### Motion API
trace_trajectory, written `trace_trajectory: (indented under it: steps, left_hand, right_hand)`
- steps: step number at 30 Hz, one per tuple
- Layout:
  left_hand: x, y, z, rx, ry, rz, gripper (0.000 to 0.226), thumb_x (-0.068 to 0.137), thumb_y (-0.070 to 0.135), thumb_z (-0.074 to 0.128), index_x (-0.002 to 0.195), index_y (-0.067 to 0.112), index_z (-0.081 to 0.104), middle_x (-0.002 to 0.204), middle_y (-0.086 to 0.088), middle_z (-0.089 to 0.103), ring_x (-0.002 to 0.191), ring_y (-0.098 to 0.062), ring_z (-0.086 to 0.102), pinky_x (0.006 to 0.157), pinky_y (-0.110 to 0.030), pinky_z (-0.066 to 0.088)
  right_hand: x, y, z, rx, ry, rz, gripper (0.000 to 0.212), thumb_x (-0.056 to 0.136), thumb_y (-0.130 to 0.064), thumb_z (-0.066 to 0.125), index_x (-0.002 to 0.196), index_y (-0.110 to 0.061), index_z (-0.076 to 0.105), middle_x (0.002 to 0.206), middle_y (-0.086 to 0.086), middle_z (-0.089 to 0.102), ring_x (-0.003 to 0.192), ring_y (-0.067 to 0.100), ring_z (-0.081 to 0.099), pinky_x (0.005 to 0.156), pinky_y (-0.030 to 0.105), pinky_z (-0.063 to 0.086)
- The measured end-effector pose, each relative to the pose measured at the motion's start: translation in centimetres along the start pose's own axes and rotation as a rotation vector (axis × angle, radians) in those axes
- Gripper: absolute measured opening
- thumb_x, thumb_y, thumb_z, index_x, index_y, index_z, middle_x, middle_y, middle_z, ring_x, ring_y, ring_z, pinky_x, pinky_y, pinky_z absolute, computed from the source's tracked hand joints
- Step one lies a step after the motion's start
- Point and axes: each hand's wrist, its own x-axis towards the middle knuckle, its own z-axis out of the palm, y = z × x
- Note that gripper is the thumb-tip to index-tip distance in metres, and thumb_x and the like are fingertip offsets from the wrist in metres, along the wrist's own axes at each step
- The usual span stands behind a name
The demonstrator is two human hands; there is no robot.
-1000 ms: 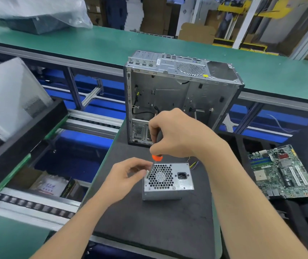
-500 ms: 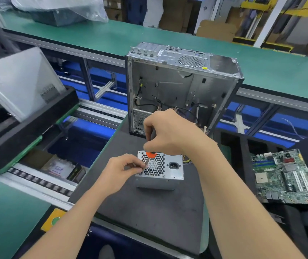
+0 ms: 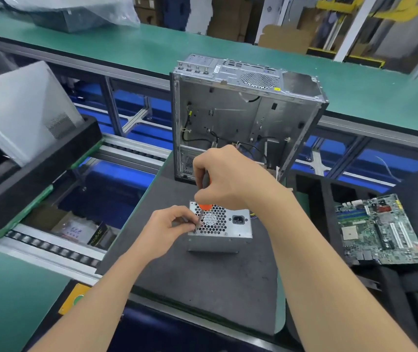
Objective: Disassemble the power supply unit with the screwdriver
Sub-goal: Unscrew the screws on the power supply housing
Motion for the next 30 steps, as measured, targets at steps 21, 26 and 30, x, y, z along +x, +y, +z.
trace_trajectory:
  steps: [21,26,30]
  left_hand:
    - [1.5,-0.4,-2.3,0.096,-0.254,0.209,0.035,0.092,0.004,0.077,0.091,0.039,0.076,0.099,0.009,0.069,0.092,-0.005,0.068,0.09,-0.019,0.052]
    - [2.3,0.3,-3.4,0.01,-0.309,0.217,0.026,0.101,0.006,0.067,0.103,0.029,0.078,0.096,0.01,0.078,0.095,-0.013,0.072,0.095,-0.039,0.056]
    - [3.2,1.4,-3.8,0.01,-0.432,0.283,0.022,0.105,0.007,0.062,0.114,0.016,0.079,0.099,0.018,0.079,0.1,-0.011,0.074,0.097,-0.03,0.055]
  right_hand:
    - [-0.6,-3.4,0.4,-0.081,-0.005,0.269,0.011,0.073,-0.019,0.074,0.077,-0.02,0.065,0.076,-0.009,0.067,0.073,0.012,0.065,0.06,0.034,0.058]
    - [-0.3,-4.7,0.3,-0.143,-0.102,0.128,0.012,0.077,-0.017,0.076,0.081,-0.021,0.066,0.076,-0.013,0.057,0.071,0.002,0.056,0.06,0.023,0.047]
    - [-0.2,-5.3,0.2,-0.19,-0.122,0.143,0.011,0.075,-0.013,0.073,0.081,-0.02,0.067,0.072,-0.014,0.056,0.071,0.003,0.058,0.066,0.036,0.057]
